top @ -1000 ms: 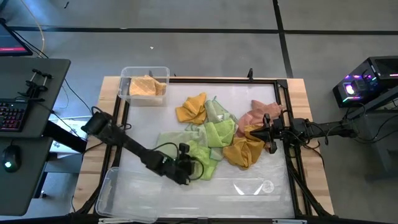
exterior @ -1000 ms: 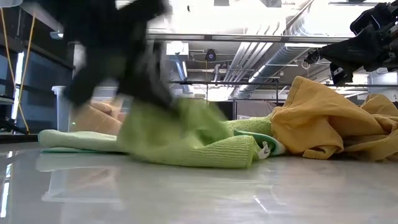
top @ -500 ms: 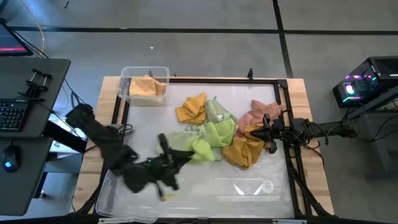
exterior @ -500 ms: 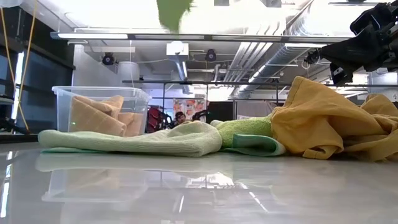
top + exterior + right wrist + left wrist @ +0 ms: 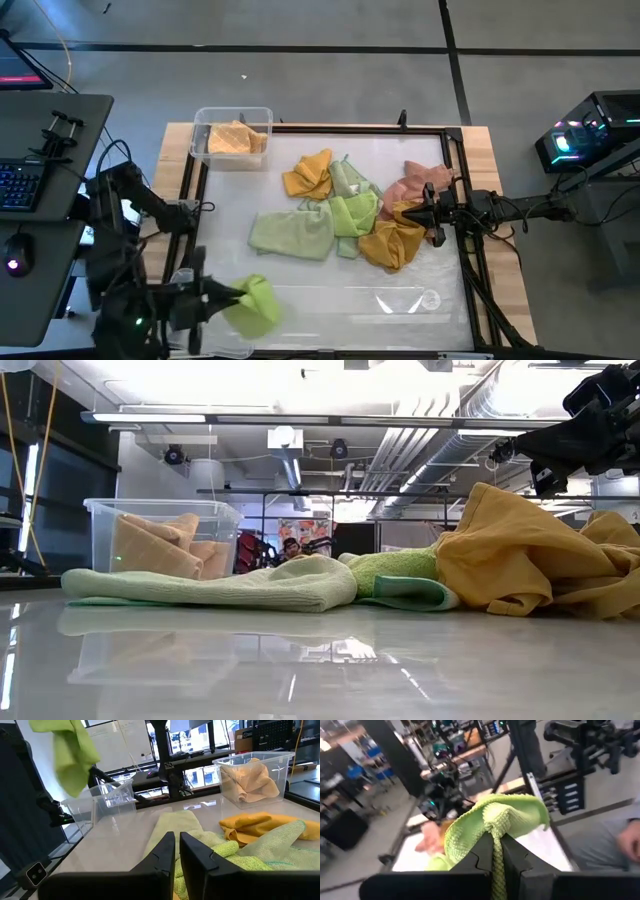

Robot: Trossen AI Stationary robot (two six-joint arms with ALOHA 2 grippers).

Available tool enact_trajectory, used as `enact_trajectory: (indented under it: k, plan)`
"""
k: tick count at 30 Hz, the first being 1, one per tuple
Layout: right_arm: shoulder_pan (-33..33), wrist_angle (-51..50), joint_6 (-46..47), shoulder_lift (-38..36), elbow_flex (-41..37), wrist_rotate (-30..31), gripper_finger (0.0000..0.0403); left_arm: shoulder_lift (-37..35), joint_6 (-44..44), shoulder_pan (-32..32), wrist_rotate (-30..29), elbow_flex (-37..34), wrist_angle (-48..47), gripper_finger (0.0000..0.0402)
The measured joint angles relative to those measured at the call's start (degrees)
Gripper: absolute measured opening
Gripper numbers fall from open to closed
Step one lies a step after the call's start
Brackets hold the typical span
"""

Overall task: Sort towels by color in basket
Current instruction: Put the bottom light green towel into the bottom transparent bin

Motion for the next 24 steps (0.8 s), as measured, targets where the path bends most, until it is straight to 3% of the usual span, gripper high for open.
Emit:
enact_trajectory:
  k: [4,7,11,13,16,20,24]
  plan:
    - [0.0,0.0,0.0,0.0,0.0,0.0,0.0022,0.1,-11.5,-3.7,2.1,0.0,-4.2,0.0003]
    - [0.0,0.0,0.0,0.0,0.0,-0.1,0.0022,0.1,-26.6,-5.2,3.5,0.0,-14.6,0.0003]
    - [0.0,0.0,0.0,0.0,0.0,-0.1,0.0022,0.1,-54.4,-4.4,12.0,-2.3,-32.6,0.0003]
    - [0.0,0.0,0.0,0.0,0.0,-0.1,0.0022,0.3,-63.1,-3.0,17.6,-5.0,-37.0,0.0003]
    - [0.0,0.0,0.0,0.0,0.0,-0.1,0.0022,0.3,-69.1,-0.9,26.6,-9.9,-38.0,0.0003]
    - [0.0,0.0,0.0,0.0,0.0,-0.1,0.0022,0.8,-71.4,1.8,37.9,-15.8,-31.4,0.0003]
    - [0.0,0.0,0.0,0.0,0.0,-0.1,0.0022,2.7,-71.0,3.8,43.9,-18.5,-24.6,0.0003]
